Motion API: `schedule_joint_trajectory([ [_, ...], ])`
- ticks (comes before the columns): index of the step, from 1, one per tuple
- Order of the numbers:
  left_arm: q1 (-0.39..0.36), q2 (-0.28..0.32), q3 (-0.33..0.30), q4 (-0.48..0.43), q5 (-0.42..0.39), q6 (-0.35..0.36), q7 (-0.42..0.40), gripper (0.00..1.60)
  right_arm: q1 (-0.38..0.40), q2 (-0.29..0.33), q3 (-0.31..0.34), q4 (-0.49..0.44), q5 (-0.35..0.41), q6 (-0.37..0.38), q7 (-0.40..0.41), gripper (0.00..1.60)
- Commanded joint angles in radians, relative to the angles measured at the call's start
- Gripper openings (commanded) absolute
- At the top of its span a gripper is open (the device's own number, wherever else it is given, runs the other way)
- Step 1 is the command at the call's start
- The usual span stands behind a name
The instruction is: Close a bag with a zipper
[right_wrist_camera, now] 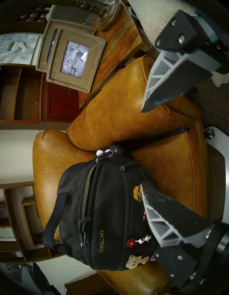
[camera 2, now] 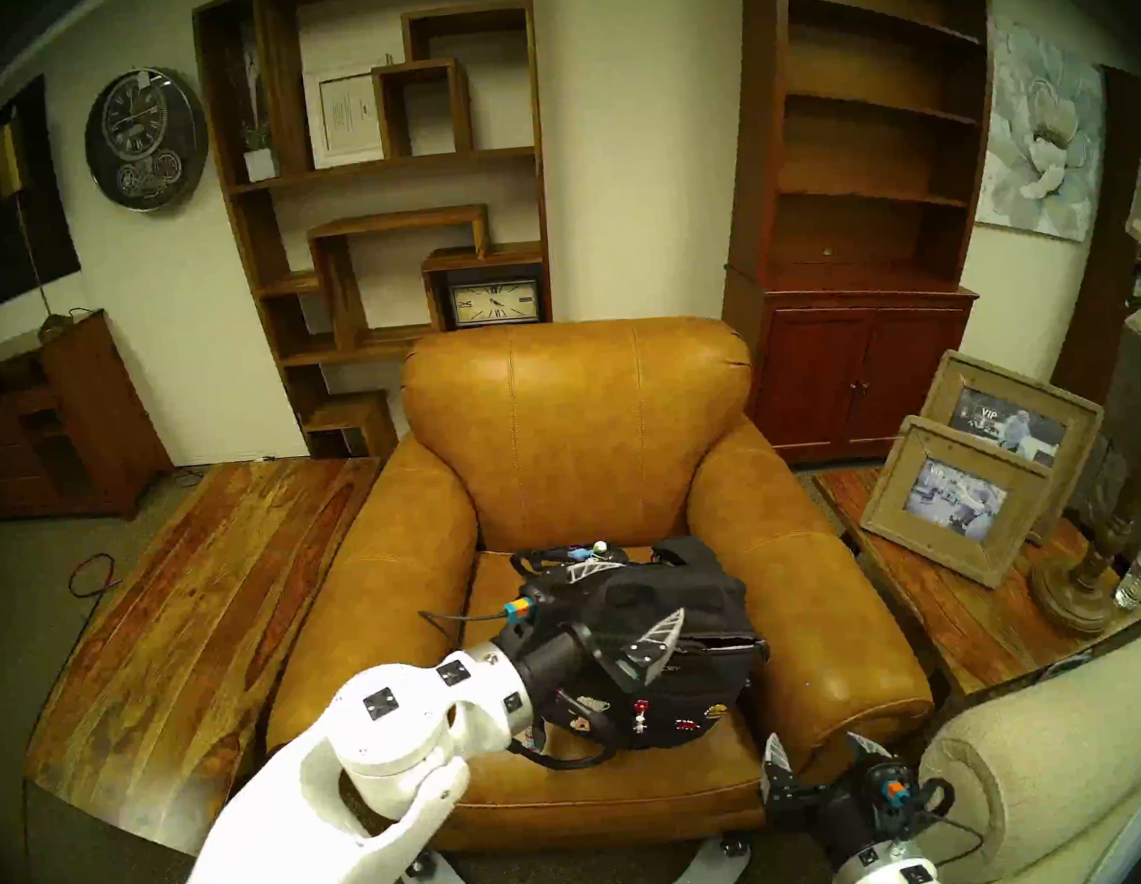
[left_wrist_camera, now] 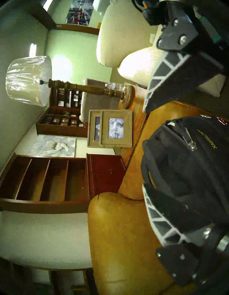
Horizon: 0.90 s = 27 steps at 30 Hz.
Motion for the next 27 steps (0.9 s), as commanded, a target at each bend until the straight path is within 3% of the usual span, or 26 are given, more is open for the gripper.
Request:
schedule_joint_trajectory([
  [1, 0.121, 0.121, -0.126, -0.064, -0.069, -0.051, -0.049, 1.60, 0.002, -0.003, 0.000, -0.012, 0.001, -0.004, 0.000, 1.60],
  [2, 0.131, 0.131, -0.138, -0.059, -0.083, -0.049, -0.055, 1.60, 0.002, -0.003, 0.000, -0.012, 0.001, -0.004, 0.000, 1.60],
  [3, 0.176, 0.177, -0.164, -0.061, -0.097, -0.071, -0.073, 1.60, 0.002, -0.003, 0.000, -0.012, 0.001, -0.004, 0.000, 1.60],
  [5, 0.174, 0.175, -0.171, -0.046, -0.106, -0.071, -0.082, 1.60, 0.002, -0.003, 0.000, -0.012, 0.001, -0.004, 0.000, 1.60],
  [10, 0.231, 0.234, -0.224, -0.025, -0.149, -0.130, -0.084, 1.60, 0.002, -0.002, 0.000, -0.012, 0.001, -0.004, 0.001, 1.60],
  [12, 0.303, 0.257, -0.283, -0.025, -0.143, -0.189, -0.089, 1.60, 0.002, -0.003, 0.000, -0.012, 0.001, -0.004, 0.000, 1.60],
  [13, 0.280, 0.276, -0.271, -0.004, -0.161, -0.194, -0.090, 1.60, 0.002, -0.003, 0.000, -0.012, 0.001, -0.004, 0.000, 1.60],
  [20, 0.361, 0.269, -0.363, 0.057, -0.199, -0.301, -0.119, 1.60, 0.049, -0.015, -0.058, -0.058, -0.025, 0.036, 0.006, 1.60],
  [27, 0.354, 0.265, -0.386, 0.121, -0.198, -0.390, -0.151, 1.60, 0.154, -0.076, -0.138, -0.074, -0.021, 0.111, 0.069, 1.60],
])
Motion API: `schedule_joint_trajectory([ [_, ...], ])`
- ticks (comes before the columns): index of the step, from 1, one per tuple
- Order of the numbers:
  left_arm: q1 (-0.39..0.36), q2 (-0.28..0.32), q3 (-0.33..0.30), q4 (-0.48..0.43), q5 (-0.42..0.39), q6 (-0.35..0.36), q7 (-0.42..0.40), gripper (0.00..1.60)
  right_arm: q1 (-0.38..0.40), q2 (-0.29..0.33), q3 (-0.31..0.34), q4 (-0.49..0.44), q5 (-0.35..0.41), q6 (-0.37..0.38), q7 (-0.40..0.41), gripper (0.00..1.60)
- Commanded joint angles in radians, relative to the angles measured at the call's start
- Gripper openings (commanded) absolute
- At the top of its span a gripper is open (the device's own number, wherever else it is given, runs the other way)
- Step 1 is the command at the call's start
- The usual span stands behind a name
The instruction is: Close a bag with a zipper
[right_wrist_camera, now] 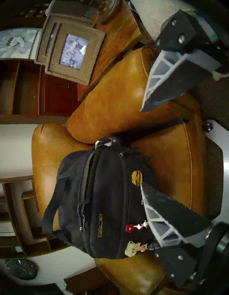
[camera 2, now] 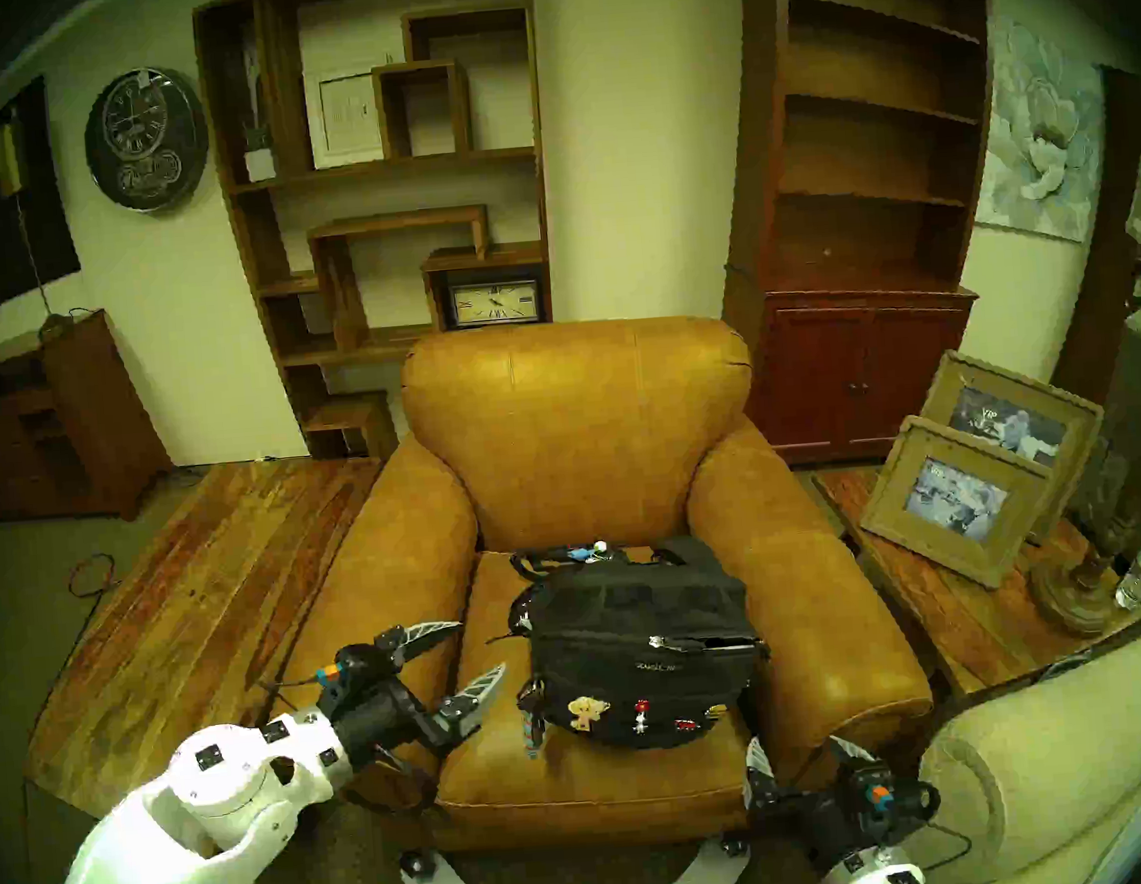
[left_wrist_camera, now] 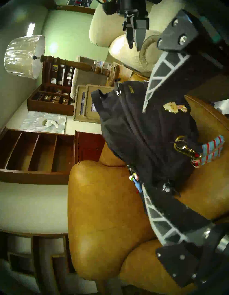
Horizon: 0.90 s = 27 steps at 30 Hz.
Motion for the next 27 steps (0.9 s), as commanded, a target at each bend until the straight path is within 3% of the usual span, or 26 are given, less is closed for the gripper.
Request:
schedule_joint_trajectory([
  [1, 0.025, 0.001, -0.036, 0.031, -0.019, -0.097, -0.032, 1.60, 0.126, -0.071, -0.068, -0.034, -0.005, 0.069, 0.052, 1.60],
  [7, 0.004, 0.010, -0.040, 0.049, -0.045, -0.105, -0.071, 1.60, 0.164, -0.135, -0.089, -0.049, -0.028, 0.146, 0.110, 1.60],
  [8, 0.003, 0.010, -0.042, 0.051, -0.048, -0.107, -0.077, 1.60, 0.204, -0.151, -0.121, -0.038, -0.032, 0.161, 0.099, 1.60],
  [9, 0.001, 0.008, -0.047, 0.051, -0.063, -0.101, -0.081, 1.60, 0.192, -0.163, -0.099, -0.046, -0.034, 0.171, 0.106, 1.60],
  [17, -0.004, 0.010, -0.053, 0.060, -0.083, -0.106, -0.109, 1.60, 0.284, -0.243, -0.115, -0.032, -0.065, 0.248, 0.114, 1.60],
  [25, -0.007, 0.011, -0.055, 0.066, -0.095, -0.108, -0.127, 1.60, 0.350, -0.321, -0.118, 0.002, -0.158, 0.339, 0.106, 1.60],
  [27, -0.008, 0.011, -0.055, 0.068, -0.098, -0.108, -0.132, 1.60, 0.394, -0.366, -0.131, 0.025, -0.189, 0.370, 0.091, 1.60],
])
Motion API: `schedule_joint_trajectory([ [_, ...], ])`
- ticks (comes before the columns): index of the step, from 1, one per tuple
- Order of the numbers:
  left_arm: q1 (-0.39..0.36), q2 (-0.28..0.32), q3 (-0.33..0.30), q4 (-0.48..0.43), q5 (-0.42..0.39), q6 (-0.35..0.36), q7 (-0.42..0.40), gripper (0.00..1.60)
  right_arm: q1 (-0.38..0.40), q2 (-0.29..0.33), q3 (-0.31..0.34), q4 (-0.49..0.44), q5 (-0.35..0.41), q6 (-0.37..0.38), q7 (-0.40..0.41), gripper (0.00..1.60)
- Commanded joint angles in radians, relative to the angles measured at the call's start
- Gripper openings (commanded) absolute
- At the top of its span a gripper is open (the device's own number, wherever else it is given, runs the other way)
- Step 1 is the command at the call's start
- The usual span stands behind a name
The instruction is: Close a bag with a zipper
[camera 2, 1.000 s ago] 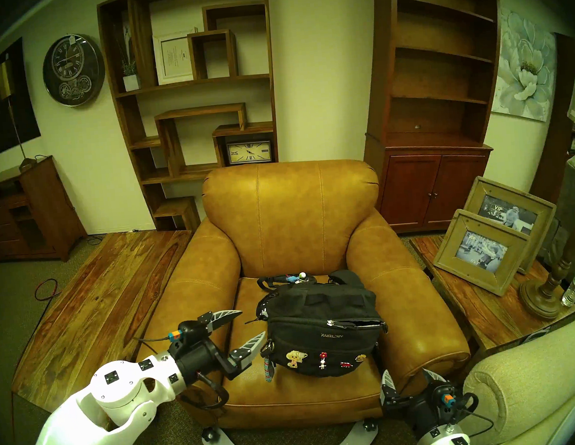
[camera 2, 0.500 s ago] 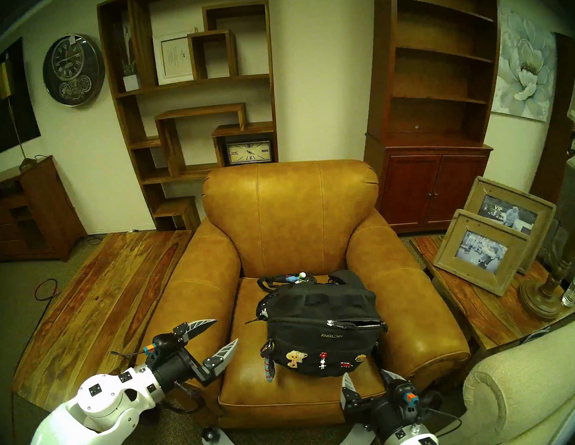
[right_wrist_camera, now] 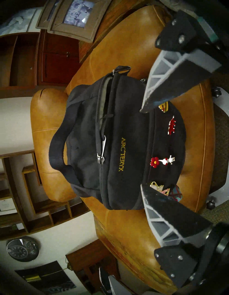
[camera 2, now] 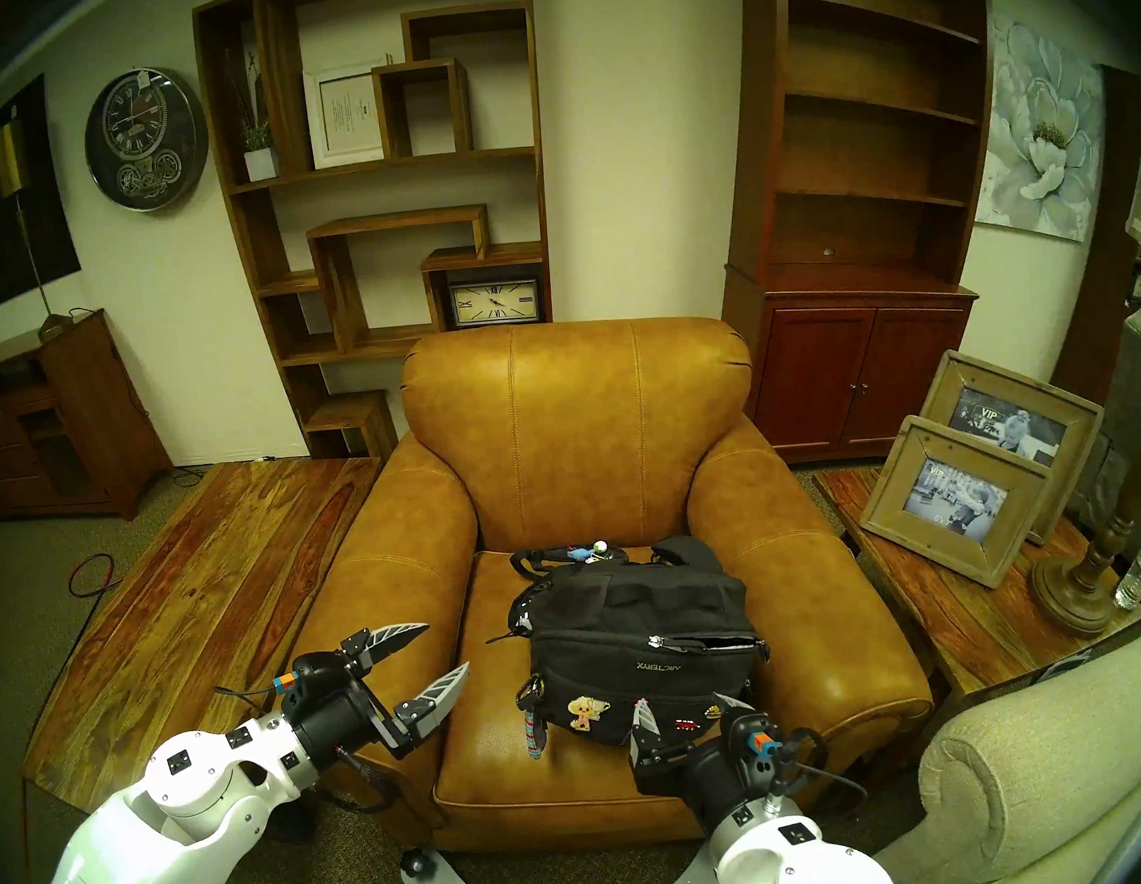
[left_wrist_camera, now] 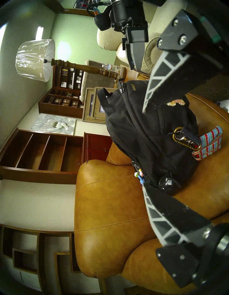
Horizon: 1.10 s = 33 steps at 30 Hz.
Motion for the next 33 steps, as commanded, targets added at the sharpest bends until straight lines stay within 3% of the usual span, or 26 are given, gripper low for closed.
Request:
schedule_joint_trajectory([
  [1, -0.006, -0.003, -0.008, -0.007, -0.014, -0.012, -0.011, 1.60, 0.103, -0.103, -0.006, 0.017, -0.075, 0.052, -0.024, 1.60],
  [4, -0.007, -0.003, -0.008, -0.004, -0.017, -0.014, -0.017, 1.60, 0.141, -0.143, -0.019, 0.043, -0.131, 0.098, -0.044, 1.60],
  [13, -0.008, -0.004, -0.010, -0.001, -0.023, -0.017, -0.026, 1.60, 0.243, -0.213, -0.058, 0.110, -0.169, 0.139, -0.087, 1.60],
  [14, -0.008, -0.004, -0.010, -0.001, -0.023, -0.017, -0.027, 1.60, 0.228, -0.224, -0.048, 0.102, -0.184, 0.136, -0.078, 1.60],
  [22, -0.007, -0.006, -0.011, 0.000, -0.024, -0.020, -0.031, 1.60, 0.224, -0.205, -0.074, 0.086, -0.200, 0.144, -0.120, 1.60],
  [33, -0.007, -0.010, -0.014, 0.001, -0.022, -0.019, -0.035, 1.60, 0.191, -0.101, -0.115, 0.030, -0.135, 0.122, -0.195, 1.60],
])
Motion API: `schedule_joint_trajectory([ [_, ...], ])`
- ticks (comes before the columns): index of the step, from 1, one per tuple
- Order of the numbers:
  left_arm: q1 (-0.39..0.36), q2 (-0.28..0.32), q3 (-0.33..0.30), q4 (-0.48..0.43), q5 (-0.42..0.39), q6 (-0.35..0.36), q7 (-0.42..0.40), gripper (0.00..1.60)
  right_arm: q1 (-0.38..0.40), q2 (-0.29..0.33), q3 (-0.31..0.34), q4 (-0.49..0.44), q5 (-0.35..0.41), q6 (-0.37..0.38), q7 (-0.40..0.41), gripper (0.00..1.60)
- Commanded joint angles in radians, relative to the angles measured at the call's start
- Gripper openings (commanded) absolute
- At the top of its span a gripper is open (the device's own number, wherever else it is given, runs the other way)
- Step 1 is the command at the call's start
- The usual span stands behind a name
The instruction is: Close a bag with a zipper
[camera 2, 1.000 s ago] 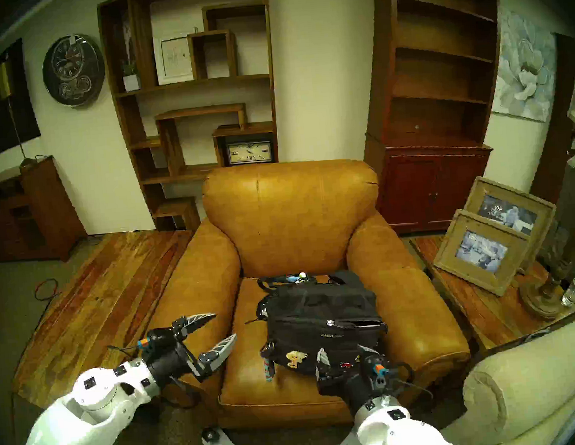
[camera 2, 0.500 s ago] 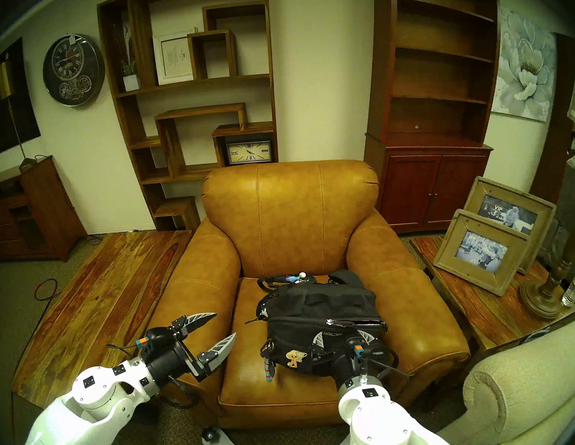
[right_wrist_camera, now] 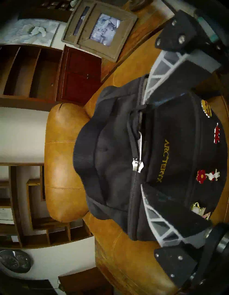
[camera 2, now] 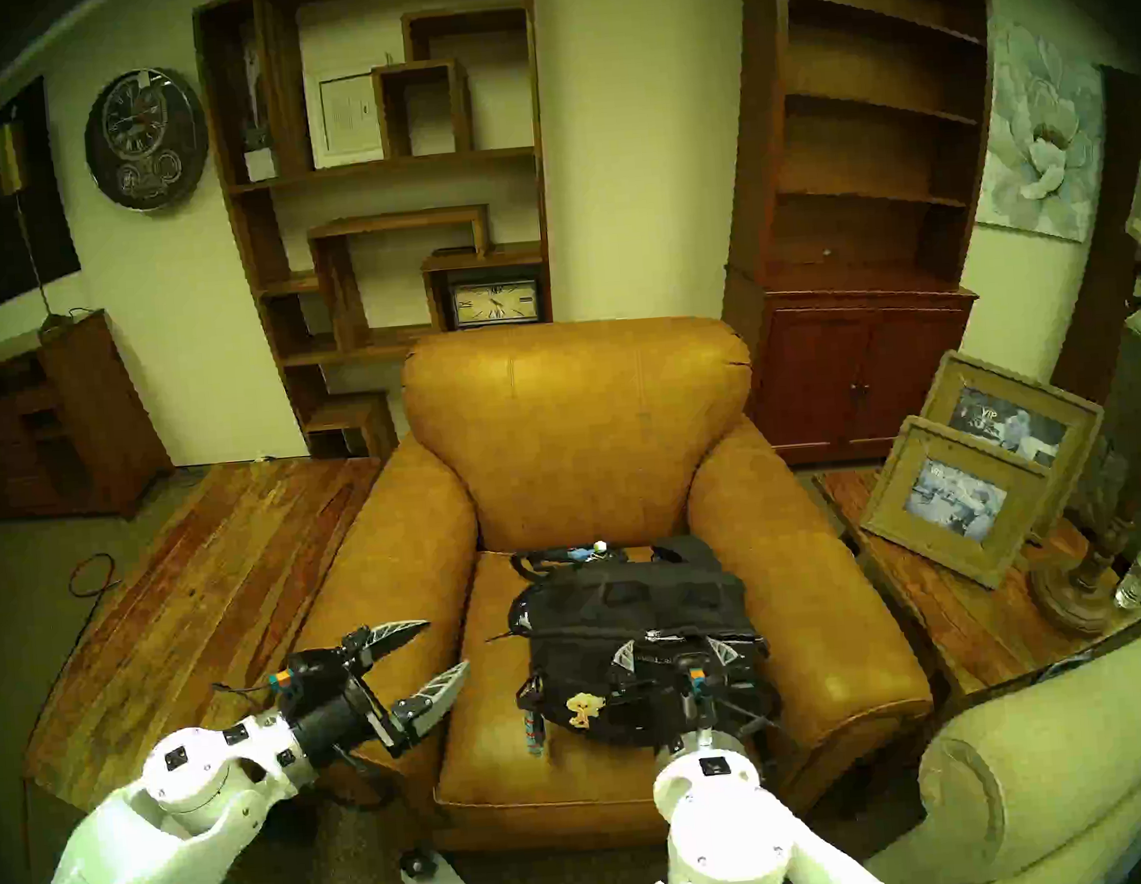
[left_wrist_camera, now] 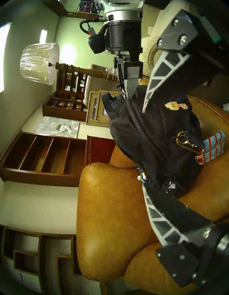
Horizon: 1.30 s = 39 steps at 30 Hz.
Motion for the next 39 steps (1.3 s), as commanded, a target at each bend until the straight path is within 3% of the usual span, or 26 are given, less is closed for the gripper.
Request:
schedule_joint_trajectory([
  [1, 0.001, -0.003, -0.008, -0.010, -0.003, -0.009, 0.002, 1.60, -0.007, 0.055, -0.016, -0.048, 0.043, -0.037, -0.032, 1.60],
  [18, 0.002, -0.008, -0.011, -0.010, -0.001, -0.007, -0.002, 1.60, 0.038, 0.037, -0.040, -0.009, 0.052, -0.100, -0.043, 1.60],
  [25, 0.002, -0.009, -0.012, -0.010, 0.000, -0.006, -0.004, 1.60, 0.035, 0.033, -0.035, -0.012, 0.099, -0.125, -0.032, 1.60],
  [39, 0.002, -0.011, -0.014, -0.010, 0.001, -0.005, -0.005, 1.60, 0.052, 0.022, -0.043, 0.014, 0.097, -0.131, -0.032, 1.60],
])
